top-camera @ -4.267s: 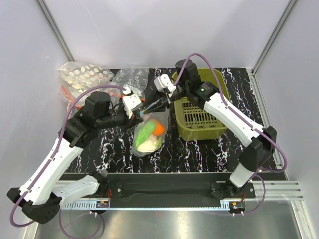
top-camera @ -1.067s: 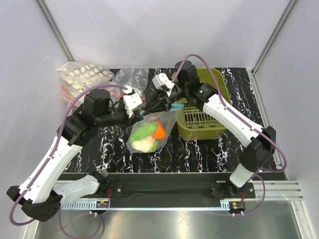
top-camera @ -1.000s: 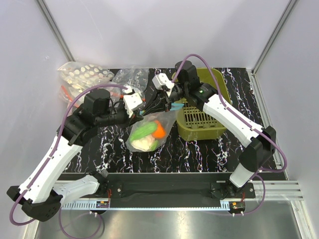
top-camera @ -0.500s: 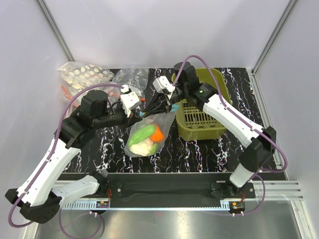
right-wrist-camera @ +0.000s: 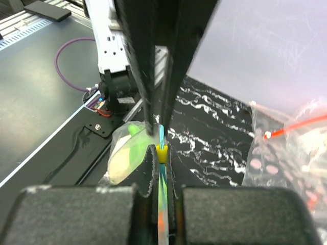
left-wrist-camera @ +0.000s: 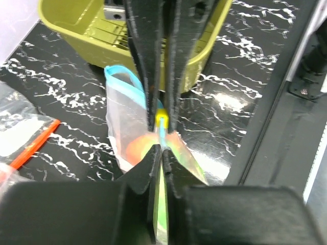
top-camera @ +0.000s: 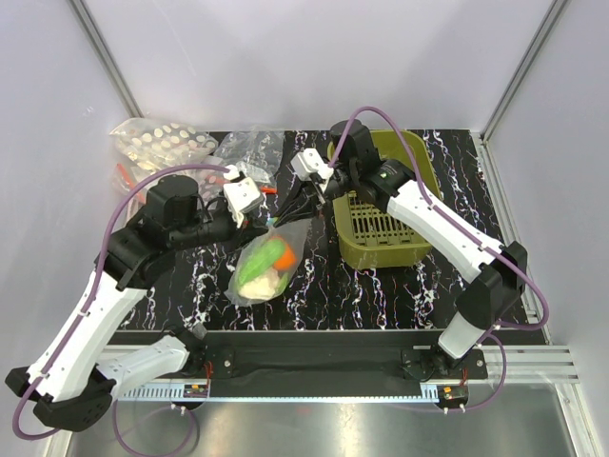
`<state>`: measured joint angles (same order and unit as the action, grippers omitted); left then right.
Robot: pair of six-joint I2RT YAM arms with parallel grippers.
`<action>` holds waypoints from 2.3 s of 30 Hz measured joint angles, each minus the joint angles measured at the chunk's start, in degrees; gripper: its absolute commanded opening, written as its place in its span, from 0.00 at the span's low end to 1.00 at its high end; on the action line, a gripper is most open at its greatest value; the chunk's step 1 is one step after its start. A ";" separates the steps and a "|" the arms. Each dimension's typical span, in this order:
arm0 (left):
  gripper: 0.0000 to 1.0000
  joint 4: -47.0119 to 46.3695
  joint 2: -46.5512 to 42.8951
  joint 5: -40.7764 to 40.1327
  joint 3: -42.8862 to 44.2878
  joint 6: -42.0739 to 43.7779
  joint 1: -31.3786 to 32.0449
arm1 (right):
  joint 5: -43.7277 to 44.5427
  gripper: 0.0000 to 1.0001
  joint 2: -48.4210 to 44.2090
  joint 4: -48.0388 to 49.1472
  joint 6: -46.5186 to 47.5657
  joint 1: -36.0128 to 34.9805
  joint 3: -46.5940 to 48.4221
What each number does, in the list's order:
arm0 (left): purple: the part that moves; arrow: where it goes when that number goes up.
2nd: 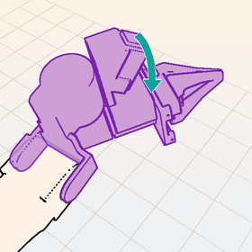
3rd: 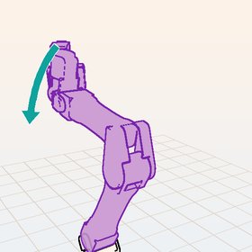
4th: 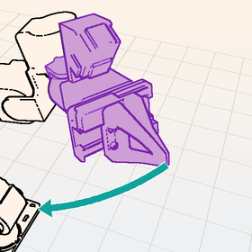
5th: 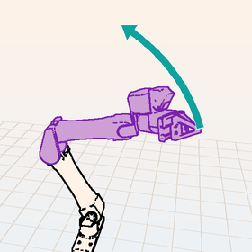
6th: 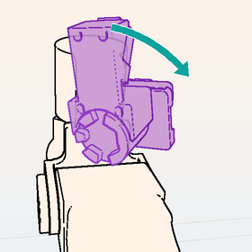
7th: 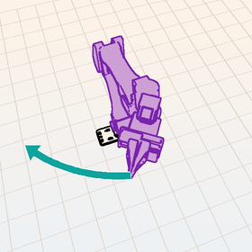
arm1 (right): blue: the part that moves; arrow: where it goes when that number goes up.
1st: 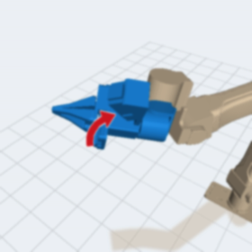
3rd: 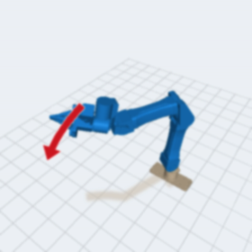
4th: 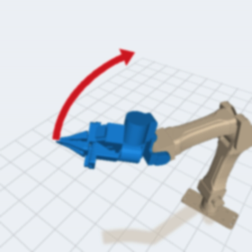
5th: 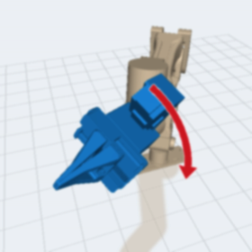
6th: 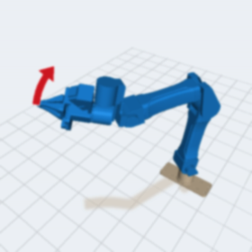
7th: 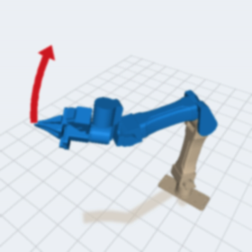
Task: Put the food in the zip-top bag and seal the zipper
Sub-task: Zip the zipper food storage bag at the center of the board.
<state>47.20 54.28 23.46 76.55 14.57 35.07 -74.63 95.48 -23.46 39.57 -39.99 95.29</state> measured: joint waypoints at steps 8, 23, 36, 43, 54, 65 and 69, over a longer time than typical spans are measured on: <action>0.35 0.76 1.86 5.49 4.83 1.03 0.00 | 0.66 0.00 0.87 -1.33 -1.44 0.72 0.15; 0.40 0.79 3.28 4.98 5.07 2.16 0.26 | 0.70 0.00 1.16 -1.25 -2.97 0.74 0.94; 0.43 0.76 2.99 -1.07 3.52 1.66 0.33 | 1.05 0.00 1.22 -1.22 -3.52 0.79 0.94; 0.32 0.72 3.41 -2.38 3.41 1.27 0.33 | 0.94 0.00 1.22 -1.20 -3.80 0.79 0.94; 0.00 0.63 5.25 -1.44 3.43 0.35 0.33 | 1.01 0.00 1.22 -1.14 -3.89 1.03 0.94; 0.00 0.35 5.51 -2.54 3.48 -0.07 0.39 | 1.55 0.00 1.22 -1.57 -1.90 1.33 0.92; 0.00 0.81 5.44 -2.80 3.98 -0.98 0.28 | 1.36 0.00 1.20 -1.42 -0.66 1.49 0.66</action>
<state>48.01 59.72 20.67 80.53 13.58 35.35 -73.28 96.68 -24.88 38.92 -38.50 95.94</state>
